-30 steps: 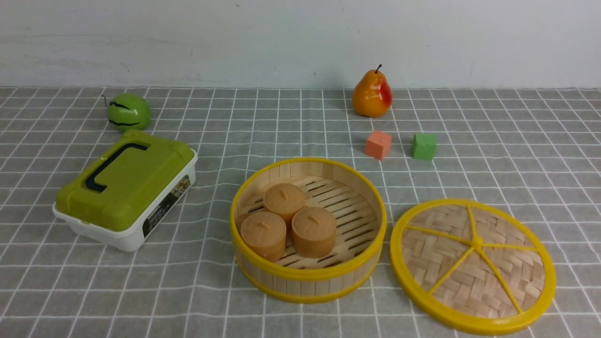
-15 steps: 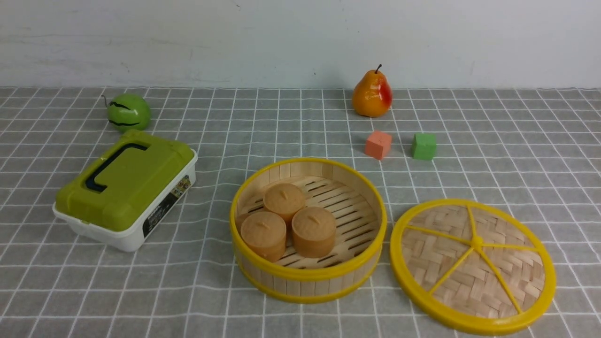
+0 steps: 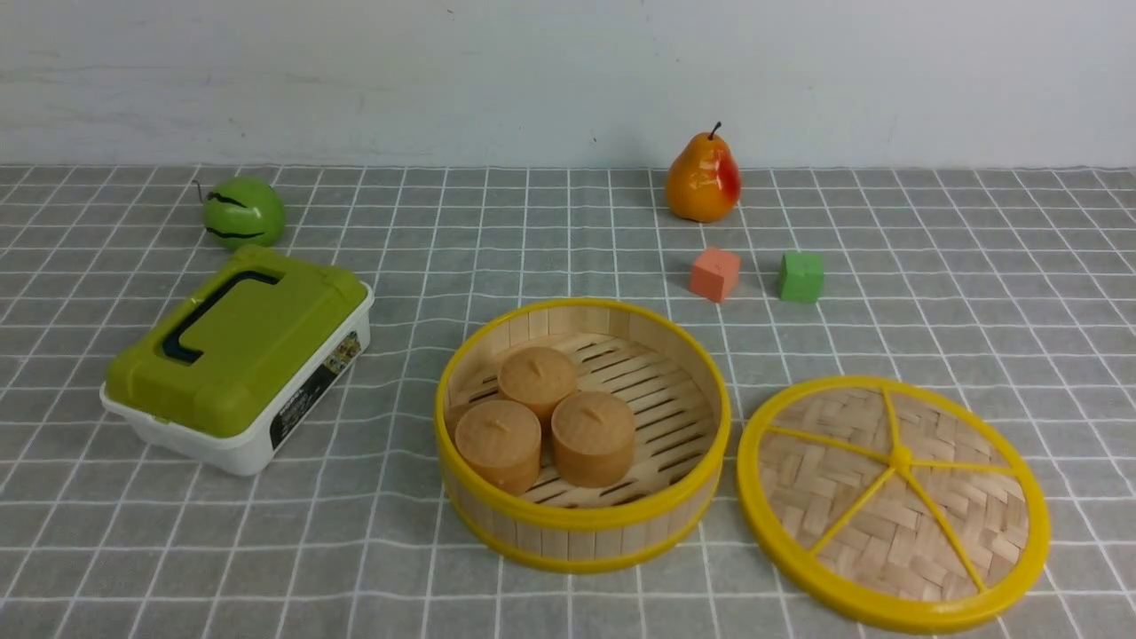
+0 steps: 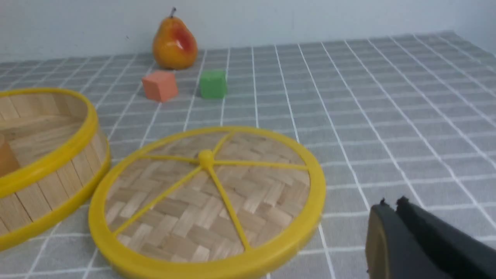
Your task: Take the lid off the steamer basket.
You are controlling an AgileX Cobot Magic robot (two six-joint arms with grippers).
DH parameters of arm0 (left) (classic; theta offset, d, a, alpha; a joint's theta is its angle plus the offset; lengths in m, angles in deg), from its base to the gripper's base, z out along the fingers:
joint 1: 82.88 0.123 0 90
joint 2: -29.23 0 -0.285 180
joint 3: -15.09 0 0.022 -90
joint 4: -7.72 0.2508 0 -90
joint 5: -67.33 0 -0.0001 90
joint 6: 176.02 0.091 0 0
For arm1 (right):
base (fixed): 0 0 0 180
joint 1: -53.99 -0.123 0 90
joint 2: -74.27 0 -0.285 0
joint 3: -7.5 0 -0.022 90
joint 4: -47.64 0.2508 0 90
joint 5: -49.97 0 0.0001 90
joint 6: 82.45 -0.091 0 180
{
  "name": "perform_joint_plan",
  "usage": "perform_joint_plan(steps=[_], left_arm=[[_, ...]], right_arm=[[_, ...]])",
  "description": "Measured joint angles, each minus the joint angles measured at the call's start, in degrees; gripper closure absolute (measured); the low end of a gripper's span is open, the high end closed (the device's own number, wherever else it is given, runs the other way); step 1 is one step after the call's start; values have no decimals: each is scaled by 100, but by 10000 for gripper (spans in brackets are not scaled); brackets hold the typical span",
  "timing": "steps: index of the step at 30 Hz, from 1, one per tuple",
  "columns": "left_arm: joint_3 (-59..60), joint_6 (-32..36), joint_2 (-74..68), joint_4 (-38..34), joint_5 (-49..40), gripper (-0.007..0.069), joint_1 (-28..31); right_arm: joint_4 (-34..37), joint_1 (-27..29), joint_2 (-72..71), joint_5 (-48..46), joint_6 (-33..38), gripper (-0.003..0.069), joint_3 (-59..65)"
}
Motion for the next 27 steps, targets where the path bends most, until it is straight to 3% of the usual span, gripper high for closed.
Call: perform_joint_plan(steps=[9, 27], left_arm=[[0, 0, 0, 0, 0, 386, 0], [0, 0, 0, 0, 0, 386, 0]], right_arm=[[-366, -79, 0, -751, -500, 647, -31], [-385, -79, 0, -835, -527, 625, -48]])
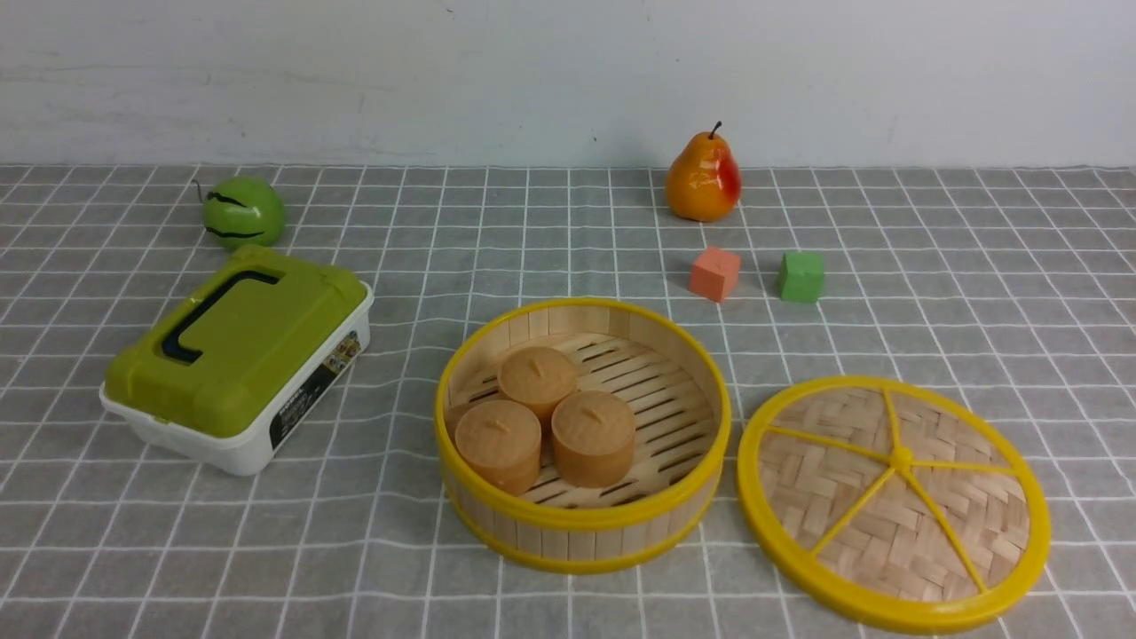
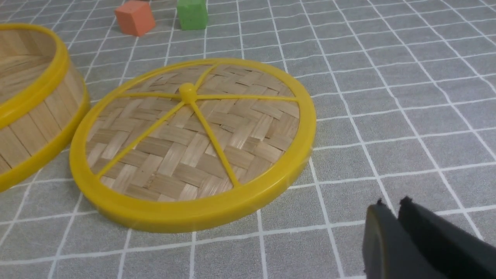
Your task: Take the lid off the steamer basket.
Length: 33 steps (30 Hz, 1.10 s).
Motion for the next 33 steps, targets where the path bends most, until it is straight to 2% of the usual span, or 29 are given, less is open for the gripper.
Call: perform_joint_plan(steps=[33], left_arm=[[0, 0, 0, 0, 16, 386, 0]], right_arm=[[0, 0, 0, -5, 0, 592, 0]])
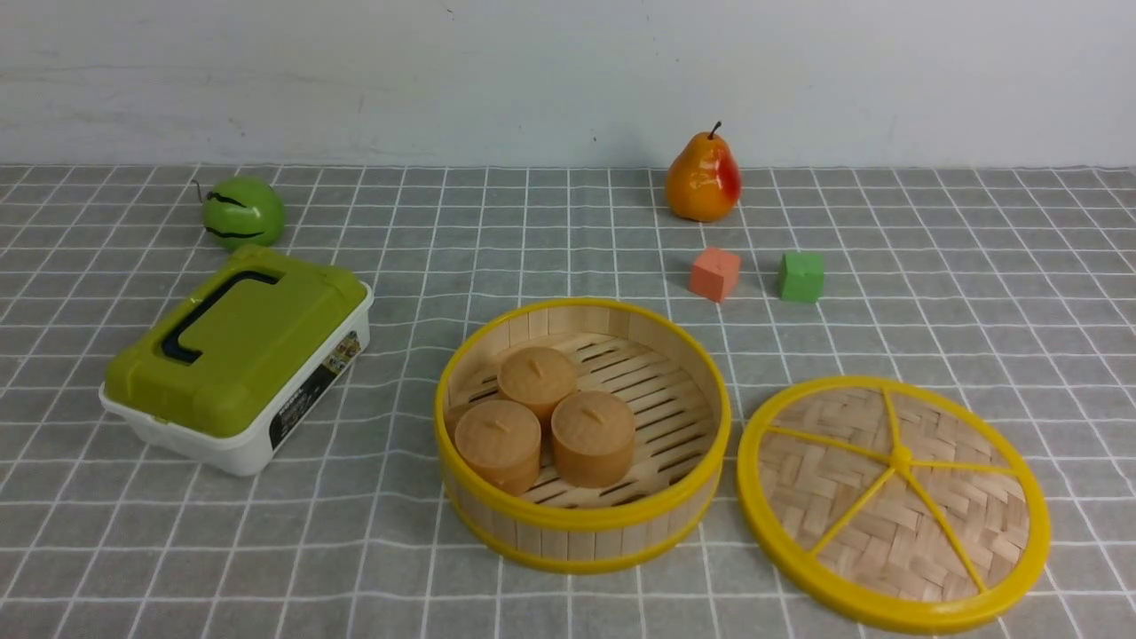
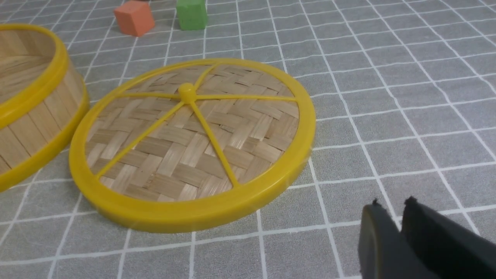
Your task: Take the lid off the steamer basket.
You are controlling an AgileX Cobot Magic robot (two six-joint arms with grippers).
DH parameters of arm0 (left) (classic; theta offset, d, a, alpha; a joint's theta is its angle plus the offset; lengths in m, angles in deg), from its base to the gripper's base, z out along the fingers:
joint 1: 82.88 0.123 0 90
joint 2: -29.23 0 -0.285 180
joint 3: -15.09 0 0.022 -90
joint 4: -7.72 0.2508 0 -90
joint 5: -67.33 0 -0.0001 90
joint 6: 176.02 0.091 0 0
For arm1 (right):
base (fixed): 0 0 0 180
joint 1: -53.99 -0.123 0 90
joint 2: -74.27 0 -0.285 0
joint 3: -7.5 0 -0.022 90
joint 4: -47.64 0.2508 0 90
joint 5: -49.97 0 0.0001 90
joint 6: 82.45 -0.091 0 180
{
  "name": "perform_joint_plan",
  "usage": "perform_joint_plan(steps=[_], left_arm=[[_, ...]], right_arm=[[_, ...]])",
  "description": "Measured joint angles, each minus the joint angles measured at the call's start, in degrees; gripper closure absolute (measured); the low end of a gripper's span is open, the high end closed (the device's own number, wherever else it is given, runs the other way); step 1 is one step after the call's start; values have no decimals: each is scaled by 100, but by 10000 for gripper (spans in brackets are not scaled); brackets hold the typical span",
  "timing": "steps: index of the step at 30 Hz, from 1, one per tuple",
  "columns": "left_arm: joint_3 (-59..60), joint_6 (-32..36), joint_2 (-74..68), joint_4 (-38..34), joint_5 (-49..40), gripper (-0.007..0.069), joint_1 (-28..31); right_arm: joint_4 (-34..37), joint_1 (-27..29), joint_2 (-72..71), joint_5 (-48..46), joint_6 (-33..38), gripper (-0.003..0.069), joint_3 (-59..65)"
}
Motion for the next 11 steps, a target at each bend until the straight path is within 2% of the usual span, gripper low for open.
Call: perform_joint_plan(steps=[11], left_arm=[[0, 0, 0, 0, 13, 386, 0]], right_arm=[[0, 0, 0, 0, 0, 582, 0]])
